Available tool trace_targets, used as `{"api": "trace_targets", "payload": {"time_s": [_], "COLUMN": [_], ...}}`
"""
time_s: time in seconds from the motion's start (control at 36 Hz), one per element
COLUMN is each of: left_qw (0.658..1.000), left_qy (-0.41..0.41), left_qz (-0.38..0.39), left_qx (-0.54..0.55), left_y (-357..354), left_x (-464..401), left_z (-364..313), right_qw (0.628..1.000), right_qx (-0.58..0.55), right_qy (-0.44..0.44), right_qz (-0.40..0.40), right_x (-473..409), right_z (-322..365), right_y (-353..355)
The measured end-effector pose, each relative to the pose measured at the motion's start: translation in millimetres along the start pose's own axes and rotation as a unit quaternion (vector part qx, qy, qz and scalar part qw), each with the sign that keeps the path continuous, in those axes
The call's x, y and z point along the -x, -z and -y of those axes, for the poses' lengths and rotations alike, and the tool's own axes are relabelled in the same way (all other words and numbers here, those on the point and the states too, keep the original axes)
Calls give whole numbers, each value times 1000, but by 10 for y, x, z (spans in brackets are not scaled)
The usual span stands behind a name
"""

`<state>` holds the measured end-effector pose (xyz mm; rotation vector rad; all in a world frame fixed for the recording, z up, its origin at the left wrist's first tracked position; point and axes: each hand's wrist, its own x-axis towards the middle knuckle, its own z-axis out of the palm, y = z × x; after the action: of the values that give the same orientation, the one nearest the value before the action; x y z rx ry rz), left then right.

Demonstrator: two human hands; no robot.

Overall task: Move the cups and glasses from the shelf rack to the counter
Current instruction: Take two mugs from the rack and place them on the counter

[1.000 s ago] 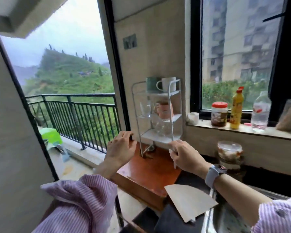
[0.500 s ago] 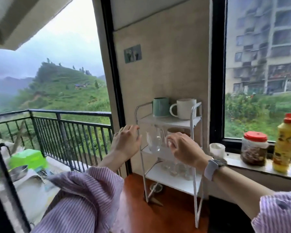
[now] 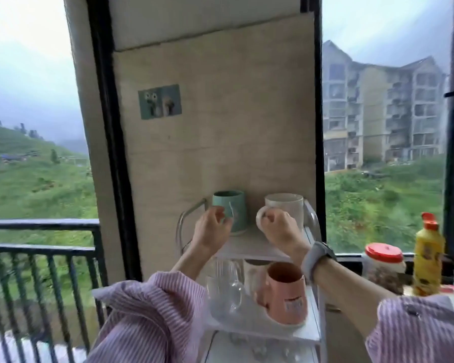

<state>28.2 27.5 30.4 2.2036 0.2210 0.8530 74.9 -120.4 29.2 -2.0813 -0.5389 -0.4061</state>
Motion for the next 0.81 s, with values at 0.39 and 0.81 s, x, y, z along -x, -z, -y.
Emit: {"api": "trace_targets", "payload": {"time_s": [0.39, 0.81], "left_qw": [971, 970], "left_qy": [67, 48], "left_qz": [56, 56], "left_qx": [222, 232], "left_y": [-479, -300], "left_x": [-485, -351], "left_z": [149, 254], "right_qw": [975, 925], "right_qx": [-172, -278], "right_qy": [-137, -253], "right_qz": [27, 62], "right_x": [-261, -183], "right_z": [-65, -127], "right_y": [-89, 209]}}
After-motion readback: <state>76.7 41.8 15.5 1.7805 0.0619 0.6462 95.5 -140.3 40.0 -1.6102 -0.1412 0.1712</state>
